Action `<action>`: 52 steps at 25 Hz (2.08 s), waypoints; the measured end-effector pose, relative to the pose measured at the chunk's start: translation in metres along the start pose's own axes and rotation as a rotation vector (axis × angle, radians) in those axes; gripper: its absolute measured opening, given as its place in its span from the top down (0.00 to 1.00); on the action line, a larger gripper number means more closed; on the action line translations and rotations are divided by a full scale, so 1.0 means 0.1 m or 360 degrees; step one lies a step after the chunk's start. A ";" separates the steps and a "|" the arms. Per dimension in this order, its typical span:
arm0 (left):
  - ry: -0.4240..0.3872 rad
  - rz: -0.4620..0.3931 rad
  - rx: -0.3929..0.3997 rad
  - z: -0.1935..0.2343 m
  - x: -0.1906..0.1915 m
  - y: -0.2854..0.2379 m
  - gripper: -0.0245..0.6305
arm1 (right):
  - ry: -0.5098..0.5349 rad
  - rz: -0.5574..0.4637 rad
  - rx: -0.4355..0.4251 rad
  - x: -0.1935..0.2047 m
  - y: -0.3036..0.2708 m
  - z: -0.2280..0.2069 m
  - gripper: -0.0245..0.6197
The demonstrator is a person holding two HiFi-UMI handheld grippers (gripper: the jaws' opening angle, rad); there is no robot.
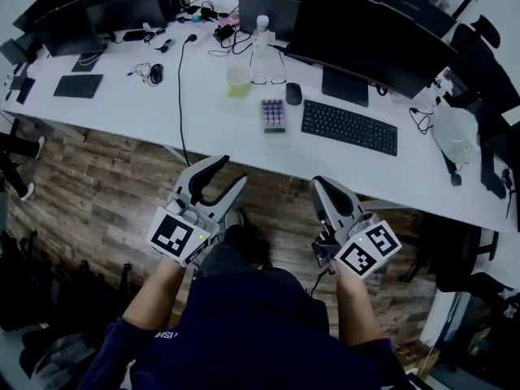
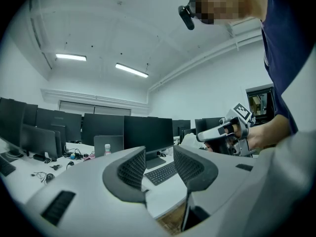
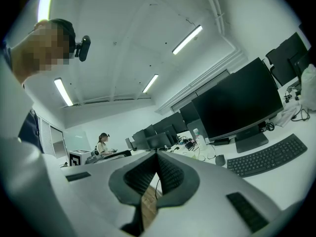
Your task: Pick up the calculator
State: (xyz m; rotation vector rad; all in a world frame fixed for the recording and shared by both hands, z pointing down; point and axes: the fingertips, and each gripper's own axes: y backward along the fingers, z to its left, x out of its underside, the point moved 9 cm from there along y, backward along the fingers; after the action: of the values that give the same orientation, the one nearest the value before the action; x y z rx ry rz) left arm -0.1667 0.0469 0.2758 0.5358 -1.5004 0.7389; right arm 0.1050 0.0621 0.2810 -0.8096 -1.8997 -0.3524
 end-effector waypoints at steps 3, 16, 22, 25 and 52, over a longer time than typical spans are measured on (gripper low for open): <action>-0.0002 -0.0003 0.0024 0.21 0.00 -0.07 0.67 | 0.0005 0.0002 0.0024 -0.05 -0.20 -0.01 0.96; -0.0002 0.0014 0.0115 1.06 0.02 -0.35 0.67 | 0.0001 0.0015 0.0109 -0.19 -1.02 -0.08 0.96; -0.0006 0.0035 0.0149 1.27 0.08 -0.47 0.67 | -0.0018 0.0024 0.0139 -0.19 -1.22 -0.17 0.96; -0.0011 0.0056 0.0166 1.34 0.12 -0.52 0.67 | -0.0024 0.0023 0.0152 -0.18 -1.29 -0.21 0.96; -0.0063 0.0300 0.0332 1.23 0.84 -1.61 0.67 | -0.0218 0.0122 0.0226 0.10 -1.40 -1.39 0.96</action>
State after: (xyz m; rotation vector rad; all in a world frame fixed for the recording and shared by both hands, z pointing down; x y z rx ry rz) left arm -0.1412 -0.1427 0.3819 0.5727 -1.5337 1.0450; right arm 0.1036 -0.1153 0.3683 -0.8262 -1.9894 -0.1151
